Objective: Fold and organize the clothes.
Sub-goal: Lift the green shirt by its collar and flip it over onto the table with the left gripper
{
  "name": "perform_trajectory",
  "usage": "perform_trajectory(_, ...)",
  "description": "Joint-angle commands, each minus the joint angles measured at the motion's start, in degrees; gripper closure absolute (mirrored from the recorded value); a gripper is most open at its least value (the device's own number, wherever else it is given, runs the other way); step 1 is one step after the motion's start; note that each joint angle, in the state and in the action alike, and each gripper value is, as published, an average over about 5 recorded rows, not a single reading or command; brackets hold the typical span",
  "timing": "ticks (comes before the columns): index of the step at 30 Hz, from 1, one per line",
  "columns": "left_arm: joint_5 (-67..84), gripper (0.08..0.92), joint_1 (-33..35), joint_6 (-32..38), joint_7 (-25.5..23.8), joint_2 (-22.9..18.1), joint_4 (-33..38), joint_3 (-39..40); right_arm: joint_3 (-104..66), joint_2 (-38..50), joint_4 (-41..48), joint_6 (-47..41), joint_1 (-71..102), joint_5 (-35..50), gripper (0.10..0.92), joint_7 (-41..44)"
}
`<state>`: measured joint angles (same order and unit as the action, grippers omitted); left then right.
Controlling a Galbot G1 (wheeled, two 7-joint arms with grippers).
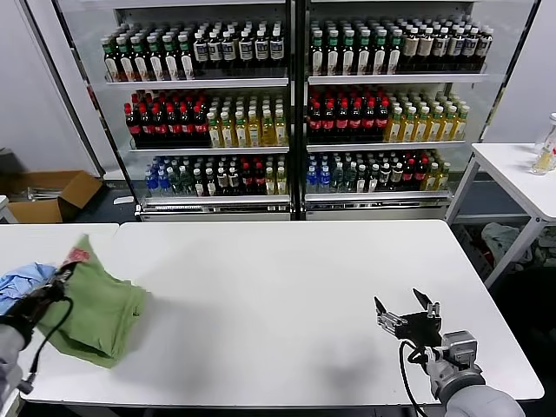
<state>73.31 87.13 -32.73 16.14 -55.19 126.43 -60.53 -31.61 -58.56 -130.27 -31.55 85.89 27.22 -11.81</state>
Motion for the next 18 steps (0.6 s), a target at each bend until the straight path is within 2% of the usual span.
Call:
perform_trajectory(1, -18.2, 0.887, -2.4, -0.4, -1.1, -16.9, 9.7, 36.7, -1.6, 0.2, -0.4, -0.1, 1.3, 0.0, 0.203, -0.1)
perform_trajectory(6, -27.5, 0.887, -3.5, 0.9, -3.8, -23.0, 7.8, 46.5, -1.3, 0.2, -0.3, -0.2, 0.8, 0.0, 0.203, -0.2)
perform_trajectory(13, -32.9, 0.887, -9.2, 6.8, -3.9, -27.6, 0.7, 48.8, -1.0, 0.1, -0.4, -0.3, 0.7, -0.1, 0.203, -0.3)
perform_trajectory(18, -37.2, 0.887, -11.6, 8.2, -4.0, -30.3, -3.0, 51.2, -1.0, 0.4, -0.4, -0.4, 0.4, -0.1, 0.203, -0.3)
